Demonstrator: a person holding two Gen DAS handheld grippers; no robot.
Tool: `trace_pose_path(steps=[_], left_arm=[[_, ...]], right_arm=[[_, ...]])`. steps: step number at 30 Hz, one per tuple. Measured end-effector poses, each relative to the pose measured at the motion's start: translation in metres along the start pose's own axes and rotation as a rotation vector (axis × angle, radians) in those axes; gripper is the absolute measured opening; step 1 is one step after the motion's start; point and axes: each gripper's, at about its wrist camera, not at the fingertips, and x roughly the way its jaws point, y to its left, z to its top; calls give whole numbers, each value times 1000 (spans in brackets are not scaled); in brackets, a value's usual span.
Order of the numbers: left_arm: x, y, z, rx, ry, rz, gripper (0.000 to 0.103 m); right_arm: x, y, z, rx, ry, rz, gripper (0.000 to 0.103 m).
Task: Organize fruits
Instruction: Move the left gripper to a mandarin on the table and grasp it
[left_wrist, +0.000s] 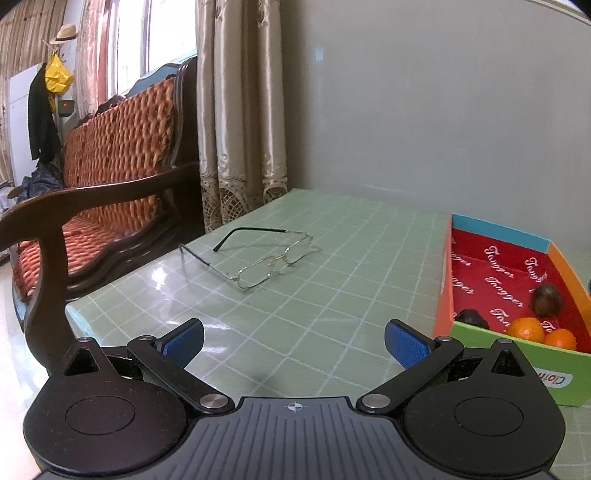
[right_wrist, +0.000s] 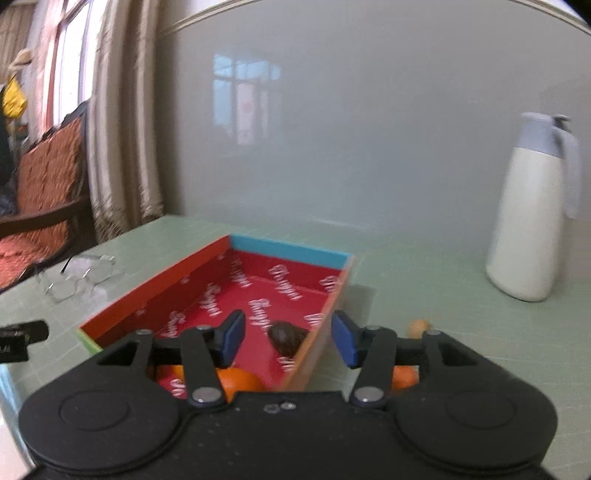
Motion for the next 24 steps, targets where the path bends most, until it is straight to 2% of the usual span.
trace_pose_path(steps=[2, 8, 17, 24], left_arm=[[-2, -5, 0, 8, -4, -12, 103], [-10, -31, 3, 13, -29, -57, 103], [-31, -105, 3, 120, -76, -186, 103], [-47, -159, 1, 188, -88, -261, 103]], right_arm=[[-4, -14, 2, 29, -11, -22, 58], [-25, -56, 3, 76, -32, -98, 59], [-59, -120, -6, 123, -47, -221, 64], [-79, -156, -15, 149, -45, -279, 64]])
